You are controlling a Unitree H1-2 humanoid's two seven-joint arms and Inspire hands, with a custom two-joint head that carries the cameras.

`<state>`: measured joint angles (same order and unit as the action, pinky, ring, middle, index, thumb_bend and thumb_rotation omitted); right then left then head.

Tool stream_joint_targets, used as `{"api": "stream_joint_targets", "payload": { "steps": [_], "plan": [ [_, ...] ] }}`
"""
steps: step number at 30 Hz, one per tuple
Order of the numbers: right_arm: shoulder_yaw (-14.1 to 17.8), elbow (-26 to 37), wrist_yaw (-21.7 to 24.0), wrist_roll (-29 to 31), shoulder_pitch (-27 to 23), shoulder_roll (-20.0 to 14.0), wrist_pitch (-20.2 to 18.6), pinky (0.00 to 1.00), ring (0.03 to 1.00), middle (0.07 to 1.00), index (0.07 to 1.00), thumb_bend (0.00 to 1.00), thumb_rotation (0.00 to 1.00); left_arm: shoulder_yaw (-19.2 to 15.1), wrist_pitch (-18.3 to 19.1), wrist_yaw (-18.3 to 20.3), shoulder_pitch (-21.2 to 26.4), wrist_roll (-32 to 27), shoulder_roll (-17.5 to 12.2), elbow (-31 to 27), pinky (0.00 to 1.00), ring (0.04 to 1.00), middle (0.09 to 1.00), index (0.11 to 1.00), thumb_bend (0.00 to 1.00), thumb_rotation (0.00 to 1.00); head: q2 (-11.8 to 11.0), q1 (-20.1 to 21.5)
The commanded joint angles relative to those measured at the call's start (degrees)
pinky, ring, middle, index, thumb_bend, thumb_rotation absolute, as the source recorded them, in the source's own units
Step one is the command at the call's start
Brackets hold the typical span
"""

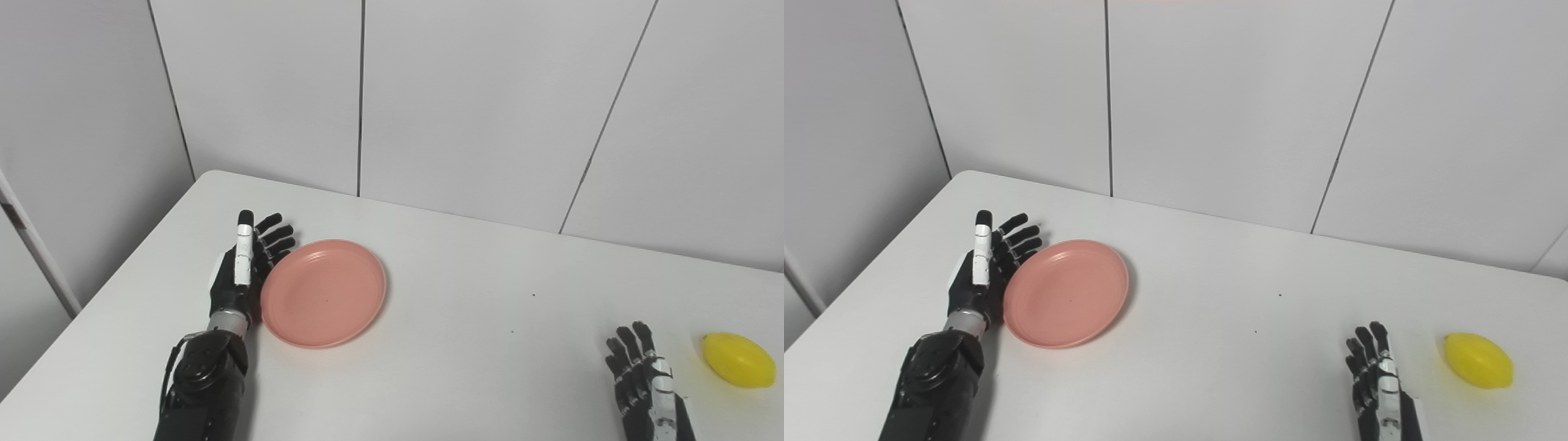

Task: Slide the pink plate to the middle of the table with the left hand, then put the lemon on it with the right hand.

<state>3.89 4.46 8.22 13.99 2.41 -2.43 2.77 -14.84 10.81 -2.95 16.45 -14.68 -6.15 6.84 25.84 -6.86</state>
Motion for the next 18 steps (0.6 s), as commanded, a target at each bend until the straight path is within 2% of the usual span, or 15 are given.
{"api": "stream_joint_targets", "payload": {
  "steps": [1, 6, 18],
  "plan": [
    [-0.82, -2.65, 0.08, 0.29, 2.72, 1.53, 0.57, 1.00, 0.953, 0.959, 0.981, 0.59, 0.97, 0.16, -0.32, 0.09, 0.71, -0.29, 0.12, -0.65, 0.80, 0.761, 0.748, 0.750, 0.87, 0.97, 0.07, -0.04],
    [-1.02, -2.48, 0.00, 0.08, 2.70, 1.55, 0.33, 1.00, 0.955, 0.963, 0.985, 0.57, 0.99, 0.24, -0.49, 0.54, 0.62, -0.45, 0.18, -0.28, 0.83, 0.784, 0.753, 0.744, 0.87, 0.97, 0.04, 0.13],
    [-1.15, -2.45, -0.25, 0.08, 2.52, 1.89, 0.04, 1.00, 0.956, 0.962, 0.980, 0.59, 0.98, 0.94, 0.39, 0.70, 0.42, -0.73, 0.91, -1.54, 0.78, 0.760, 0.754, 0.753, 0.88, 0.96, 0.05, 0.22]
  ]
}}
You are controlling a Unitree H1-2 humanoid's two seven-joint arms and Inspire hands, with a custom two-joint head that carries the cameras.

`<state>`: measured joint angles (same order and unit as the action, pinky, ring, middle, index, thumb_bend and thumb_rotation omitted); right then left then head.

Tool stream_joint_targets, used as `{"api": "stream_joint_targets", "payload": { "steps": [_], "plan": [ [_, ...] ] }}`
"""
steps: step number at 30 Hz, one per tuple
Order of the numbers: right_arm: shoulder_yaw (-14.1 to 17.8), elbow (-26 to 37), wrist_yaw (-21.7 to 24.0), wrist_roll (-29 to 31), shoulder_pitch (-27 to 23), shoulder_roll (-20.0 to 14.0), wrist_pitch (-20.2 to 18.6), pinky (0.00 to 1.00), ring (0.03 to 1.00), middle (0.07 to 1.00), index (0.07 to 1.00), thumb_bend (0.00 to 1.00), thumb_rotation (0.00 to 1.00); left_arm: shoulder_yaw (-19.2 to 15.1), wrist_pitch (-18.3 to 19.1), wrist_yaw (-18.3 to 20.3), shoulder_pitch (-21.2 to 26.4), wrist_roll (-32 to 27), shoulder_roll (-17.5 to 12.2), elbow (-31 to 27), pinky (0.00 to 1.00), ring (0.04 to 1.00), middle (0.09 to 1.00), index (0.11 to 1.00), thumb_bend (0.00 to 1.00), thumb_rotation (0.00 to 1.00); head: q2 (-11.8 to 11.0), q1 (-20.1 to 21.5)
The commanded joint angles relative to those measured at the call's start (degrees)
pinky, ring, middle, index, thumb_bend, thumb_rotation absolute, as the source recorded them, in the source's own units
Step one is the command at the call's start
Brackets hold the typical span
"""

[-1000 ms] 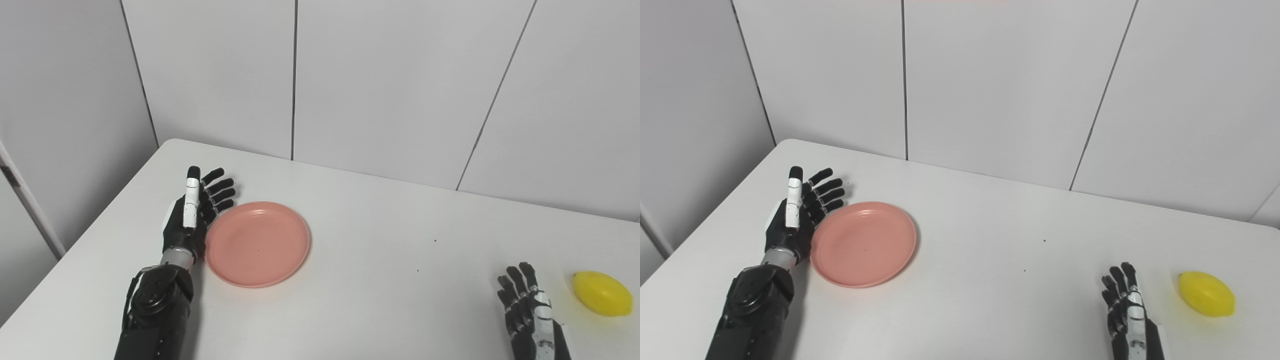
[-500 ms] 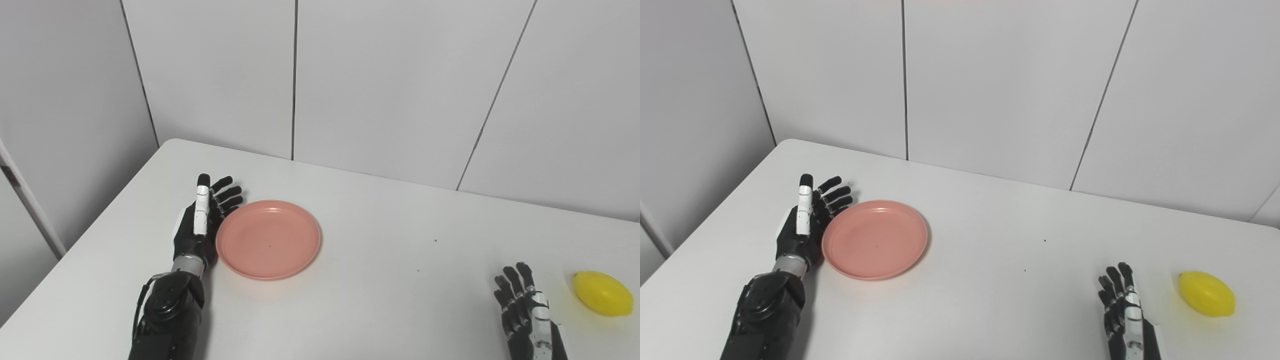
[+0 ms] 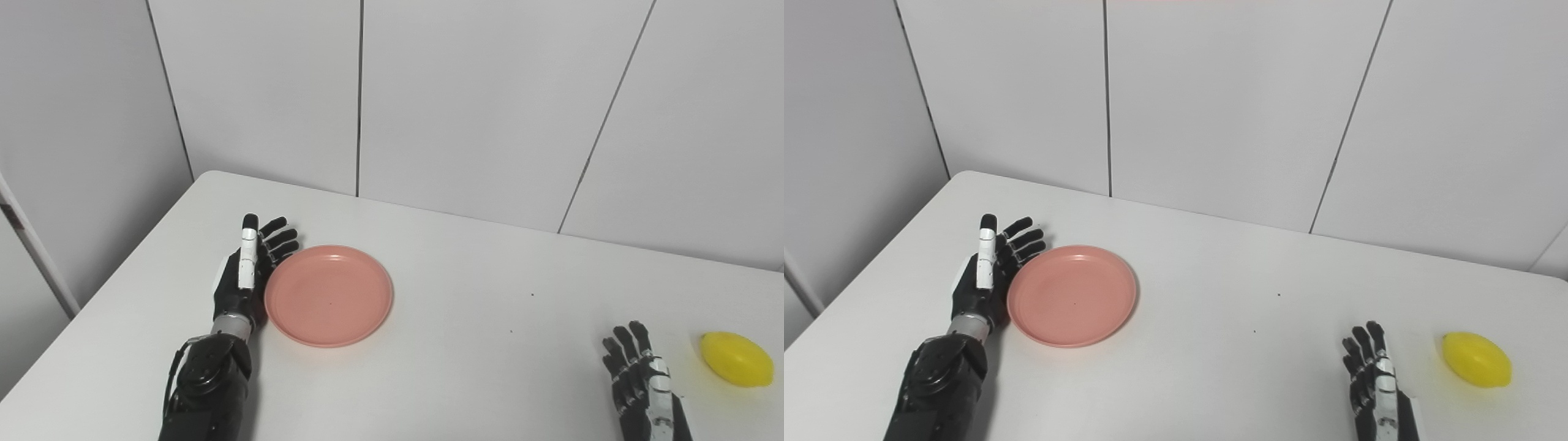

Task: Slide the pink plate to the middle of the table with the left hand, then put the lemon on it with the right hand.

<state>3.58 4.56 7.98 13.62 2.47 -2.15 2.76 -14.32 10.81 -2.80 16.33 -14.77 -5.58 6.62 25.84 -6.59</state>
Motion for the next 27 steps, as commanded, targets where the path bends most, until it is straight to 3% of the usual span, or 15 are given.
{"api": "stream_joint_targets", "payload": {
  "steps": [1, 27],
  "plan": [
    [-0.85, -2.58, -0.03, 0.46, 2.43, 1.64, 0.00, 1.00, 0.956, 0.962, 0.980, 0.59, 0.98, 0.55, 0.34, 0.60, 0.57, -0.64, 0.49, -1.21, 0.78, 0.761, 0.754, 0.753, 0.88, 0.96, 0.09, 0.01],
    [-1.31, -2.67, -1.24, -1.40, 2.14, 3.34, 0.69, 0.97, 0.928, 0.938, 0.950, 0.59, 0.97, 3.87, -1.92, 0.59, 1.58, -0.02, 5.05, 1.45, 0.78, 0.765, 0.745, 0.760, 0.87, 0.96, 0.42, 1.01]
  ]
}}
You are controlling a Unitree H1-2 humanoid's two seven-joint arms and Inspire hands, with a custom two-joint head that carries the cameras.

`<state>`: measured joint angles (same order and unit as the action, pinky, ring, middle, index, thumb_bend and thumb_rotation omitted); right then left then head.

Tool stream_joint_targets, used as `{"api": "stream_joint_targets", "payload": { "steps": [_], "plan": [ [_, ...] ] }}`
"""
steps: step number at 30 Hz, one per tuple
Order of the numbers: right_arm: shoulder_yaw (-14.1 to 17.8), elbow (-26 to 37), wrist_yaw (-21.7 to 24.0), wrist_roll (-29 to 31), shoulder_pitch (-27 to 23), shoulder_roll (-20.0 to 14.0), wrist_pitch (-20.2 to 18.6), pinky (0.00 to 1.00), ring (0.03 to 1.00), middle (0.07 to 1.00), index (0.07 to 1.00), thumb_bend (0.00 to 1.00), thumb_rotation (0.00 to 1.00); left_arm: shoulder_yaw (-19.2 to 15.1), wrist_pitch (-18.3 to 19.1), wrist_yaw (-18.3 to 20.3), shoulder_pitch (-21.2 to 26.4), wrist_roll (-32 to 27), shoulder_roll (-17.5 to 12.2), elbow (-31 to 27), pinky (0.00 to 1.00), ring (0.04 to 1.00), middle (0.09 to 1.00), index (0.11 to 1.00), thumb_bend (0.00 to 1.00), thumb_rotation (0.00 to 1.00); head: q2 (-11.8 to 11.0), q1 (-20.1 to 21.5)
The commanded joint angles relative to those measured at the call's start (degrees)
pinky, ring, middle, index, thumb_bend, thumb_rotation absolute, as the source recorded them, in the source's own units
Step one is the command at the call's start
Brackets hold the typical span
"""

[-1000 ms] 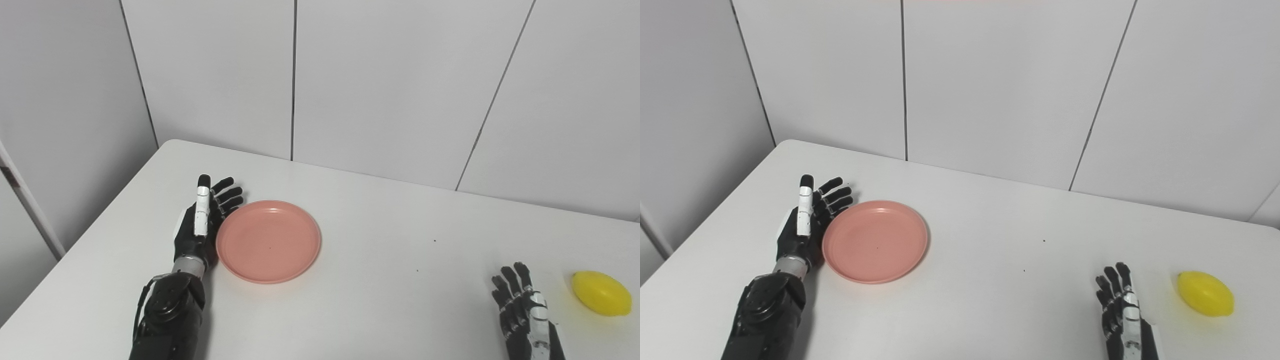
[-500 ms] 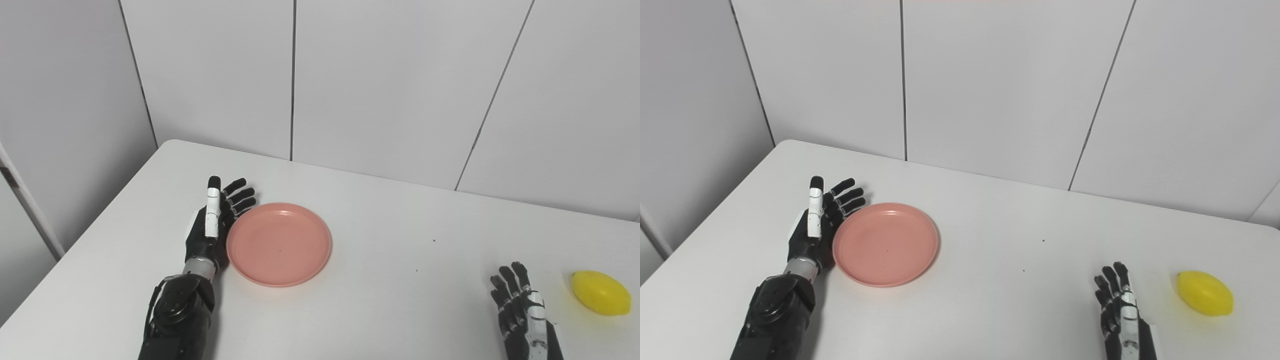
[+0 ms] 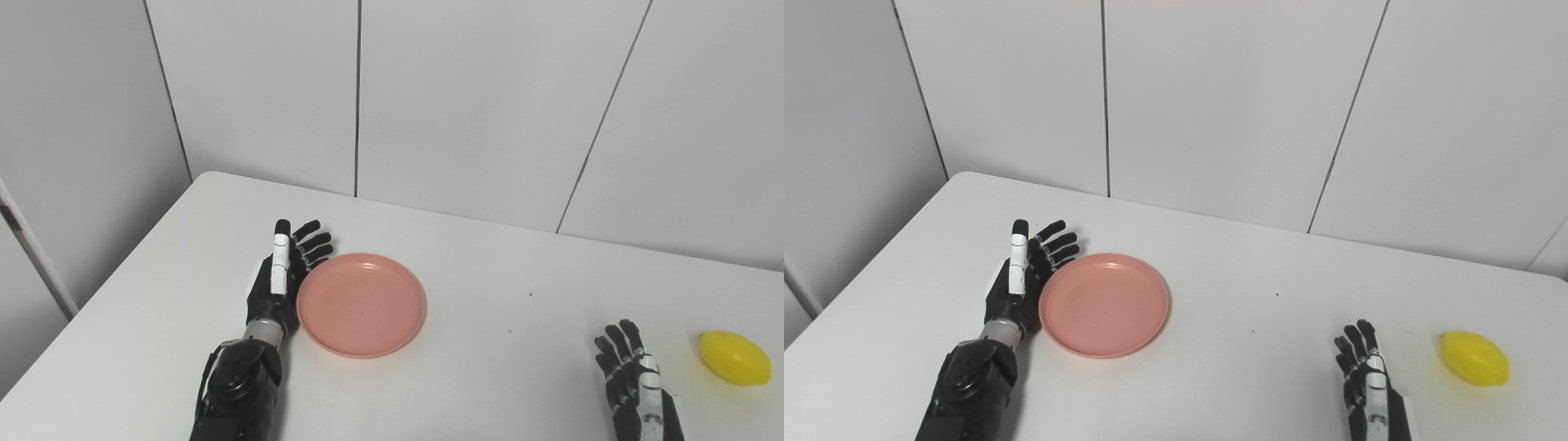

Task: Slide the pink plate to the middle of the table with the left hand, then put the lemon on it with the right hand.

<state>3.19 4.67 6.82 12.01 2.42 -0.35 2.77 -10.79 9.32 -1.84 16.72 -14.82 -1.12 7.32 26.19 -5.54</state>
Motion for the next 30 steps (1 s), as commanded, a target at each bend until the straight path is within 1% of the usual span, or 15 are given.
{"api": "stream_joint_targets", "payload": {
  "steps": [1, 5, 11, 15, 18, 21, 25, 30],
  "plan": [
    [-0.92, -2.81, -0.18, 0.07, 2.17, 1.61, 0.77, 0.97, 0.925, 0.936, 0.946, 0.59, 0.97, 0.29, -0.75, -0.43, 1.29, 0.07, 0.94, 1.14, 0.78, 0.768, 0.747, 0.767, 0.86, 0.96, 0.17, 0.04],
    [-0.99, -2.80, -0.34, 0.01, 2.15, 1.89, 0.90, 0.96, 0.922, 0.933, 0.941, 0.59, 0.96, 0.22, -1.77, -0.60, 1.49, 0.44, 1.72, 2.44, 0.79, 0.768, 0.747, 0.769, 0.86, 0.96, 0.23, 0.23],
    [-1.43, -2.84, -0.22, -0.38, 2.18, 1.77, 1.48, 0.97, 0.932, 0.941, 0.946, 0.60, 0.96, 0.30, -1.98, -1.13, 1.13, 0.84, 2.93, 4.03, 0.78, 0.776, 0.754, 0.785, 0.86, 0.98, 0.58, 0.50],
    [-1.62, -2.82, -0.29, -0.40, 2.20, 1.86, 1.78, 0.95, 0.925, 0.936, 0.947, 0.61, 0.96, 0.04, -0.94, -1.10, 0.81, -0.25, 3.62, 3.84, 0.79, 0.783, 0.761, 0.790, 0.85, 0.98, 0.67, 0.78],
    [-1.92, -2.08, -0.77, -1.02, 2.33, 2.06, 1.33, 0.95, 0.920, 0.931, 0.942, 0.61, 0.97, -0.71, 0.97, -1.72, 0.76, -1.85, 4.83, 3.61, 0.79, 0.778, 0.756, 0.783, 0.83, 0.98, 0.89, 1.20],
    [-2.07, -1.77, -1.06, -1.31, 2.40, 2.17, 1.14, 0.94, 0.916, 0.926, 0.939, 0.61, 0.97, -1.13, 2.13, -1.82, 0.73, -3.13, 5.47, 3.59, 0.79, 0.777, 0.754, 0.786, 0.83, 0.98, 0.98, 1.39],
    [-2.24, -1.38, -1.28, -1.48, 2.48, 2.55, 0.90, 0.94, 0.913, 0.923, 0.935, 0.61, 0.95, -0.73, 3.73, -1.94, 0.42, -3.91, 6.39, 3.39, 0.79, 0.773, 0.754, 0.791, 0.82, 0.98, 1.24, 1.82],
    [-2.45, -0.97, -1.62, -1.80, 2.52, 3.10, 0.43, 0.94, 0.910, 0.920, 0.933, 0.60, 0.95, 0.29, 4.38, -1.09, 0.05, -4.47, 6.81, 3.31, 0.80, 0.780, 0.761, 0.794, 0.83, 0.98, 1.51, 2.37]
  ]
}}
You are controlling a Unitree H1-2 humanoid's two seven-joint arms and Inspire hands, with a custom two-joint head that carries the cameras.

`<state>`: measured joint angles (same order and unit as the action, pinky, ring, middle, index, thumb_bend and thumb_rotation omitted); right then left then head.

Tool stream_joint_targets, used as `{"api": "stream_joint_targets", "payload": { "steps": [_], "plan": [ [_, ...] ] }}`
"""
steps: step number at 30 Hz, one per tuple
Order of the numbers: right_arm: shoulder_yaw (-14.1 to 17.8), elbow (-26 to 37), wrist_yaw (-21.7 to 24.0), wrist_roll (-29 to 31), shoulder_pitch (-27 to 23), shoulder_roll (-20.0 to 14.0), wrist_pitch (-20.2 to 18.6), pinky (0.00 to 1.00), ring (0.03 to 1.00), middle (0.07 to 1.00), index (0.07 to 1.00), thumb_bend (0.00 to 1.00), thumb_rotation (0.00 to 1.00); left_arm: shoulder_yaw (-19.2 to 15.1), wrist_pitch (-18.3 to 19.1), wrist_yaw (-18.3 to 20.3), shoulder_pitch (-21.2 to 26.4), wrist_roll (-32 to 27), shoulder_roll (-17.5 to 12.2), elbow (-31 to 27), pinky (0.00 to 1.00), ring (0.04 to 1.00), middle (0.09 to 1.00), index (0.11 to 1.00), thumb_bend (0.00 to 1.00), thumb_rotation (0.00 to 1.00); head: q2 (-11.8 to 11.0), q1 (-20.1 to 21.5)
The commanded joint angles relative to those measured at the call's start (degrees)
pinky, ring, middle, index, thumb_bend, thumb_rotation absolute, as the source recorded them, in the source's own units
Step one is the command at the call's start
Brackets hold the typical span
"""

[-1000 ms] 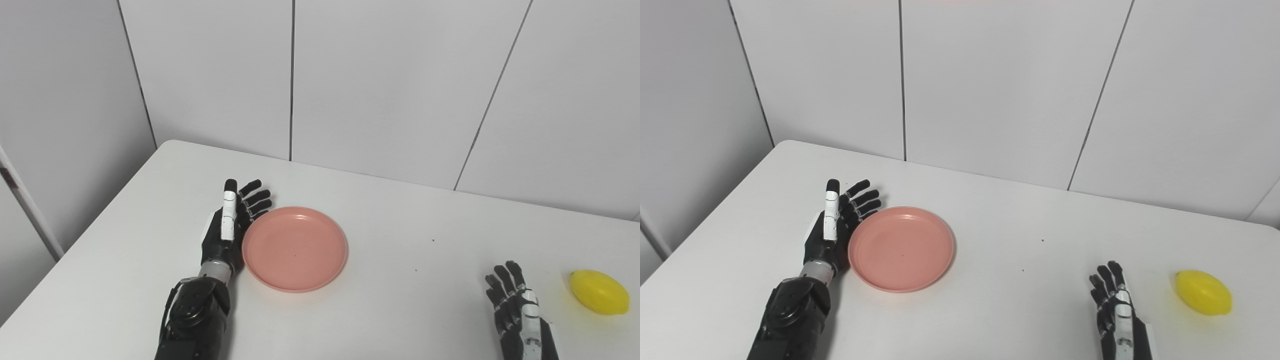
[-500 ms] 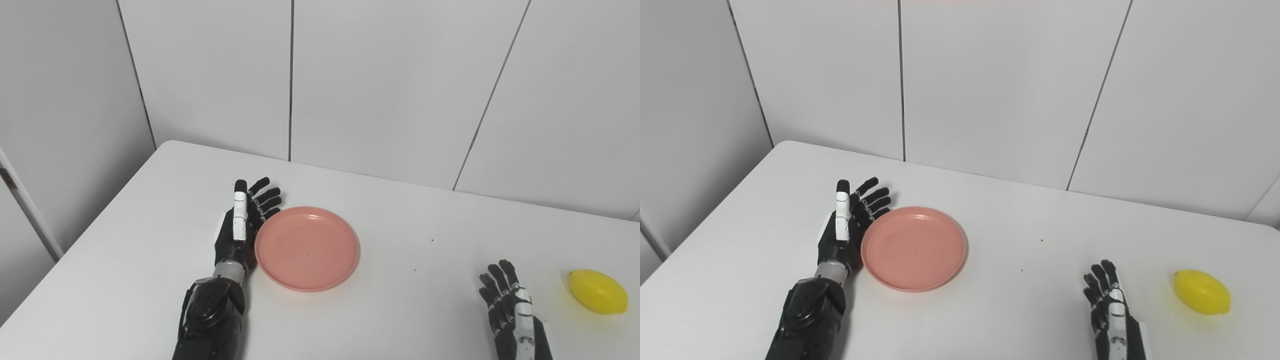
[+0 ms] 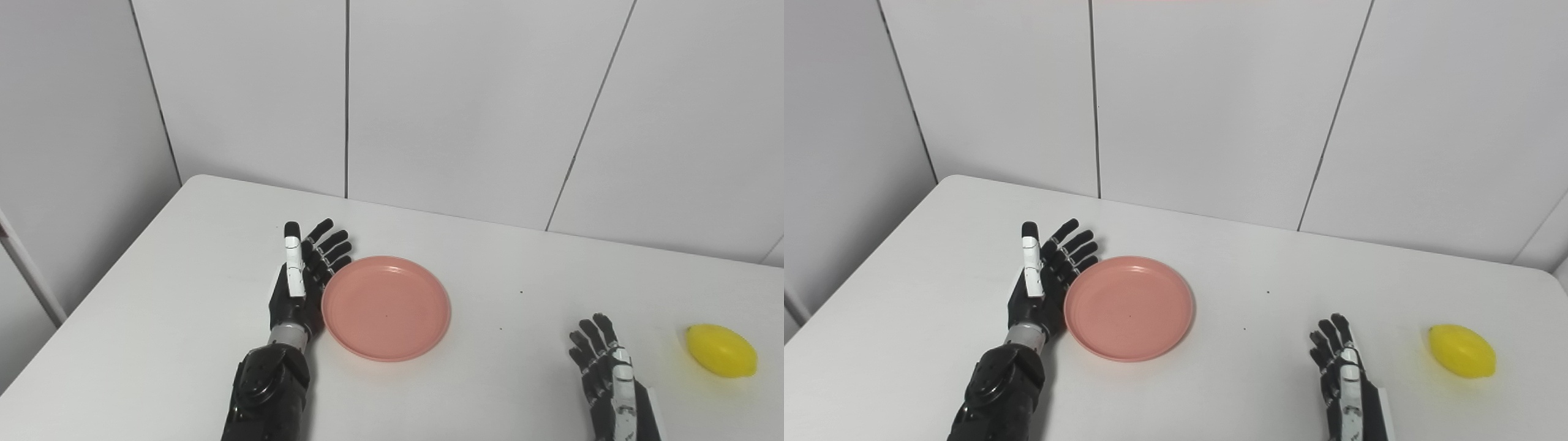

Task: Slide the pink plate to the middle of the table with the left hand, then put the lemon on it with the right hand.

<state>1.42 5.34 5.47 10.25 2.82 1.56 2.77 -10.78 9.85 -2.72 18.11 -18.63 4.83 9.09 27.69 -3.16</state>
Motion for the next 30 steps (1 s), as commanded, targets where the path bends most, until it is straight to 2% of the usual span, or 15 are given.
{"api": "stream_joint_targets", "payload": {
  "steps": [1, 14, 21, 30],
  "plan": [
    [-0.78, -1.60, -0.30, -0.14, 2.09, 1.24, 0.38, 0.94, 0.908, 0.919, 0.933, 0.60, 0.94, 0.55, 4.03, -0.09, -1.42, -0.71, 1.02, 1.54, 0.80, 0.780, 0.760, 0.792, 0.83, 0.98, 0.09, 0.18],
    [-2.04, -1.24, -1.02, -0.75, 1.96, 1.80, 0.05, 0.95, 0.912, 0.920, 0.935, 0.62, 0.93, 4.15, 6.42, 0.34, -2.58, 0.27, 1.53, 0.00, 0.77, 0.769, 0.751, 0.780, 0.82, 0.97, 0.69, 1.02],
    [-2.43, -0.49, -1.95, -0.65, 2.08, 2.66, -1.23, 0.94, 0.905, 0.912, 0.920, 0.67, 0.89, 5.36, 7.53, 0.12, -3.34, 0.59, 2.32, -1.46, 0.79, 0.786, 0.764, 0.768, 0.81, 0.97, 1.21, 2.08],
    [-3.28, -0.25, -2.66, -1.10, 1.89, 3.37, -2.01, 0.93, 0.904, 0.910, 0.912, 0.69, 0.88, 4.79, 7.91, -0.42, -4.10, -0.16, 4.19, -3.70, 0.82, 0.796, 0.778, 0.787, 0.80, 0.97, 2.25, 4.97]
  ]
}}
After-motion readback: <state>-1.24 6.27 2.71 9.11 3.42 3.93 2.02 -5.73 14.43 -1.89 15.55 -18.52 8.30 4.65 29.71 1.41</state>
